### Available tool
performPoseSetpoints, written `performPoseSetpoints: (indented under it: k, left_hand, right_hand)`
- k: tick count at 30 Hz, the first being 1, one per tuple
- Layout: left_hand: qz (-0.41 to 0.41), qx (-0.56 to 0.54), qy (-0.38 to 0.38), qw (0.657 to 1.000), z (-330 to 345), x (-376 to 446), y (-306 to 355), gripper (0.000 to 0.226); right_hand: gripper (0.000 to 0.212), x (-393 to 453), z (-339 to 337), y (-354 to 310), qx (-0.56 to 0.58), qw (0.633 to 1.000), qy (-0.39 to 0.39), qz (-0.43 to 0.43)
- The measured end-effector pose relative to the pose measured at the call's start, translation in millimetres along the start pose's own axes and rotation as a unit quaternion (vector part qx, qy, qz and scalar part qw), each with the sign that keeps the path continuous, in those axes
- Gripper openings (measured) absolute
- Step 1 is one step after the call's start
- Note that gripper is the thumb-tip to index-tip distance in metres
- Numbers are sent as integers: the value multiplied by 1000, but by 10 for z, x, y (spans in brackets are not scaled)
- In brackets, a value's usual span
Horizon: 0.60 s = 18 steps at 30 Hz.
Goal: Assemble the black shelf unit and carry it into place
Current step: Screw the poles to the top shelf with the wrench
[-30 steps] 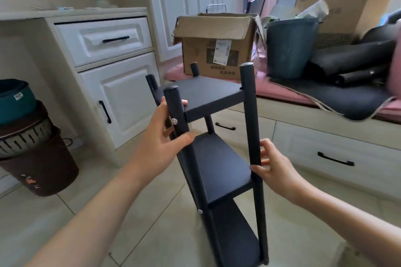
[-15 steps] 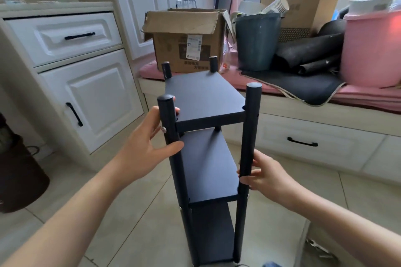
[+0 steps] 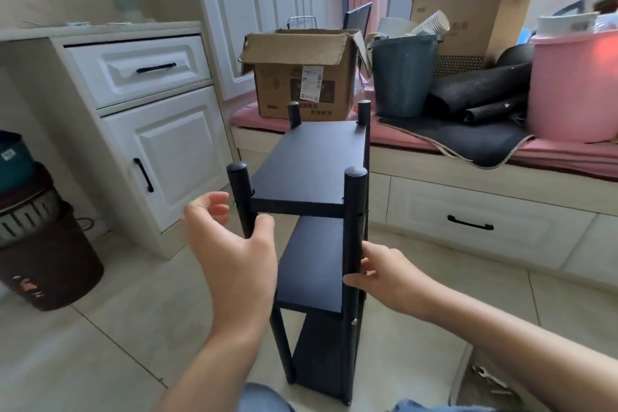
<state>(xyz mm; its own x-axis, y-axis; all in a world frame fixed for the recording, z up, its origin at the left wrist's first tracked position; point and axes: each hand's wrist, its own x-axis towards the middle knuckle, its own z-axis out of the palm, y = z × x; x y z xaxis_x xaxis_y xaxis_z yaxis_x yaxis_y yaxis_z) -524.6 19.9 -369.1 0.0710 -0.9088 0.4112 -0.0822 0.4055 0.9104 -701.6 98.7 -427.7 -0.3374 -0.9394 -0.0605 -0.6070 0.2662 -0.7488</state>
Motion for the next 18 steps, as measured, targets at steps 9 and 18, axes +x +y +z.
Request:
performPoseSetpoints:
  k: [9, 18]
  left_hand:
    - [-445, -214, -114, 862, 606, -169, 242, 38]
    - [-323, -216, -111, 915, 760, -168, 16, 23]
  right_hand:
    - [17, -41, -23, -274, 25, 1000, -2, 15]
    - [18, -103, 45, -160, 3, 999, 49, -3]
